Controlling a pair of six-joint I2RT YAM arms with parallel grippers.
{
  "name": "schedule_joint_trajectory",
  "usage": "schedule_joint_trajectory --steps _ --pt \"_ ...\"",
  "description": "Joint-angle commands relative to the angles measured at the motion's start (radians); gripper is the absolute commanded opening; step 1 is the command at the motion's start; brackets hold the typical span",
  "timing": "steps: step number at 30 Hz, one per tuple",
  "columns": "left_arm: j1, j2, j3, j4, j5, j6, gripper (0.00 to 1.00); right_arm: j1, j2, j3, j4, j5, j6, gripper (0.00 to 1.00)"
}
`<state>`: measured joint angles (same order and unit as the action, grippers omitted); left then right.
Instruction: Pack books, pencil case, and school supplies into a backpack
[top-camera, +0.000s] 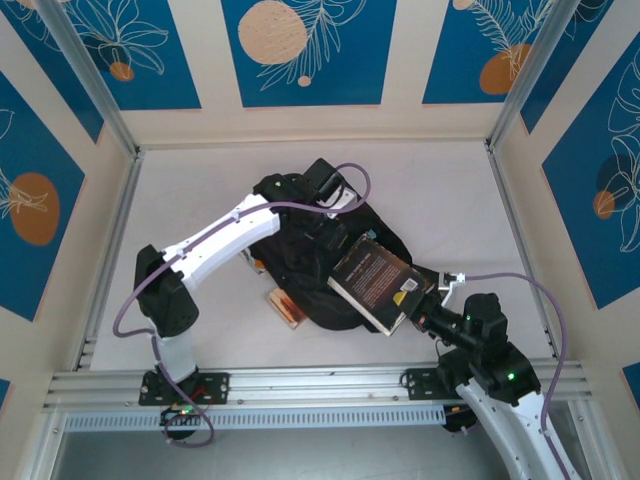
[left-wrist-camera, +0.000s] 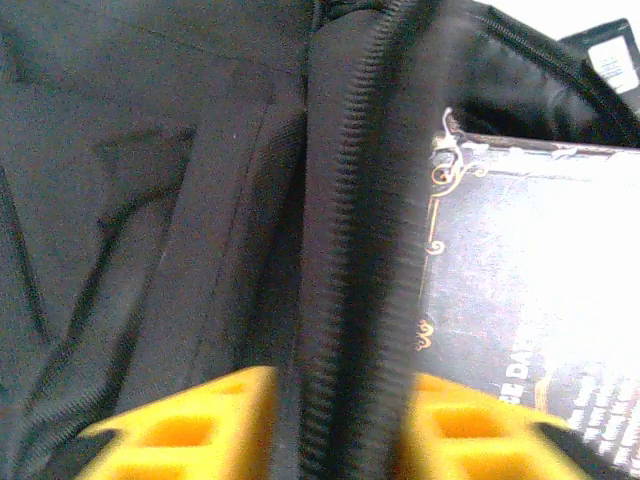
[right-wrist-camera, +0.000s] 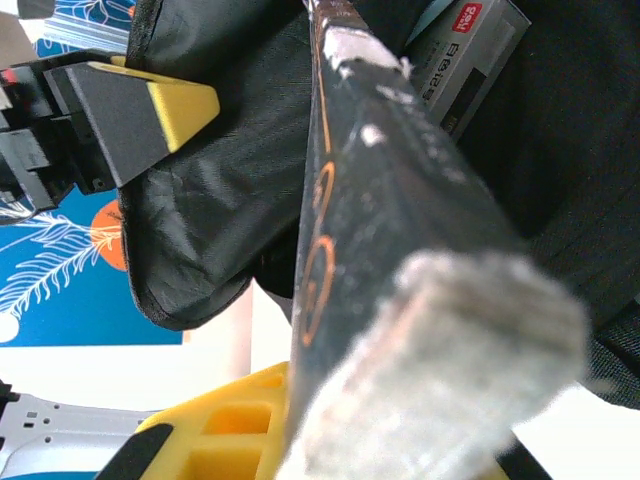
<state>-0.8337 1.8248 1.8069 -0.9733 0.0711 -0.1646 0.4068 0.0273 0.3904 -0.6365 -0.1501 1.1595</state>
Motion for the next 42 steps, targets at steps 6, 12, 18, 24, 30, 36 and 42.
schedule_joint_trajectory --steps 6,12,18,24,30,36,42 --pt "0.013 -0.086 0.122 -0.008 0.058 -0.065 0.00 0.000 -0.010 0.028 -0.014 -0.051 -0.052 0.00" --pt "0.033 -0.149 0.179 0.012 0.005 -0.098 0.00 0.000 -0.008 0.041 -0.074 -0.054 -0.058 0.00" --pt "0.036 -0.163 0.176 0.027 0.018 -0.096 0.00 0.000 0.014 -0.022 0.068 -0.084 0.062 0.00" --pt "0.036 -0.146 0.176 0.034 0.015 -0.090 0.00 0.000 0.106 -0.068 0.325 -0.113 0.202 0.00" --pt "0.036 -0.137 0.178 0.061 0.039 -0.091 0.00 -0.001 0.246 -0.061 0.488 -0.112 0.241 0.00" --pt "0.035 -0.127 0.185 0.065 0.043 -0.083 0.00 -0.002 0.377 -0.039 0.616 -0.099 0.257 0.00" --pt "0.035 -0.116 0.200 0.067 0.058 -0.076 0.00 0.006 0.530 -0.009 0.746 -0.095 0.258 0.00"
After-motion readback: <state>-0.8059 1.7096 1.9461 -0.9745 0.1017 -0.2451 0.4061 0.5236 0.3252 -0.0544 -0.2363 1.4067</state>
